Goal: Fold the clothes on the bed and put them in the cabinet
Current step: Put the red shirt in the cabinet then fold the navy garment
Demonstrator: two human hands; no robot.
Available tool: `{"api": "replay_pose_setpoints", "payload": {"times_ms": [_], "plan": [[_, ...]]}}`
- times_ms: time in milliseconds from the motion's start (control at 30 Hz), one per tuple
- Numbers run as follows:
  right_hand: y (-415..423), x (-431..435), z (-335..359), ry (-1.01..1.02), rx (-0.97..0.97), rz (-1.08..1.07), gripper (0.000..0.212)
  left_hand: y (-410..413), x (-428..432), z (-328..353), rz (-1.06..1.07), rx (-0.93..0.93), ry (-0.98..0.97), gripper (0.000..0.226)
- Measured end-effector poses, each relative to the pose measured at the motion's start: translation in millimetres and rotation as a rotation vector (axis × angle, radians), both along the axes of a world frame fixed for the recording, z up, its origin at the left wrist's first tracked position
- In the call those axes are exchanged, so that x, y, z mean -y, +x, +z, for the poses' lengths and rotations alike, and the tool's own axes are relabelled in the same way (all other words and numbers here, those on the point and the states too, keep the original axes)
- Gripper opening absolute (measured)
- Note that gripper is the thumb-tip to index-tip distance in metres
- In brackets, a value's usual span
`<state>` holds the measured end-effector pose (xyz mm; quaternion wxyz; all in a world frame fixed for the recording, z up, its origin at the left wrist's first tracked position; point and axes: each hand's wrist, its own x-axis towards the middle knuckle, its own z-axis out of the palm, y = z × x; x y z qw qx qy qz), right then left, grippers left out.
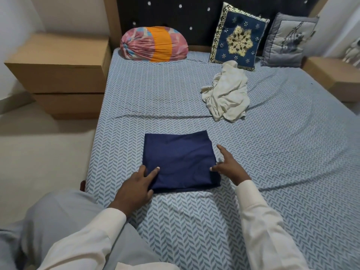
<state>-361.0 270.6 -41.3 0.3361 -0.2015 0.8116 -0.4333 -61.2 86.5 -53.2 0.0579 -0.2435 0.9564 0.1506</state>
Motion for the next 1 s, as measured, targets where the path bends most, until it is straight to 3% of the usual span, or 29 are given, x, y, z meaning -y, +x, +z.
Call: {"api": "replay_pose_setpoints", "payload": {"times_ms": [100,233,300,400,500,633,733,833,900,1000], "plan": [[4.4,-12.9,-8.8,-0.003,-0.025,-0.093,0.093,0.2,-2.3,-0.3,0.006,-0.042,0.005,0.075],[14.6,-18.1,-17.0,0.193,-0.270,-0.069,0.081,0.9,-3.4,-3.4,-0.010,-0.042,0.015,0.071],[24.7,-17.9,-13.7,0.198,-0.409,-0.099,0.069,0.4,-4.5,-2.9,-0.031,-0.035,0.003,0.070],[37.8,-19.0,-15.7,0.254,-0.587,0.080,0.057,2.9,-2.4,-1.9,-0.050,-0.022,0.013,0.068],[36.5,-26.3,-17.9,0.389,-0.517,0.189,0.044,5.6,-5.4,-2.4,-0.016,-0.042,0.059,0.067],[33.4,-20.7,-4.3,0.412,-0.579,0.171,0.035,1.4,-4.2,-4.2,0.185,-0.185,0.184,0.050],[41.2,-14.9,-3.0,0.478,-0.503,0.327,0.030,-5.9,1.2,-6.5,0.444,-0.214,0.352,0.063],[35.6,-10.0,-5.5,0.494,-0.457,0.189,0.025,-16.0,1.7,-9.1,0.703,-0.192,0.529,0.060],[30.9,0.2,-2.4,0.506,-0.405,0.025,0.033,-20.4,0.2,-9.7,0.717,-0.138,0.519,0.040],[33.0,12.9,4.3,0.604,-0.230,-0.039,0.082,-19.5,2.2,-13.3,0.733,-0.174,0.579,0.027]]}}
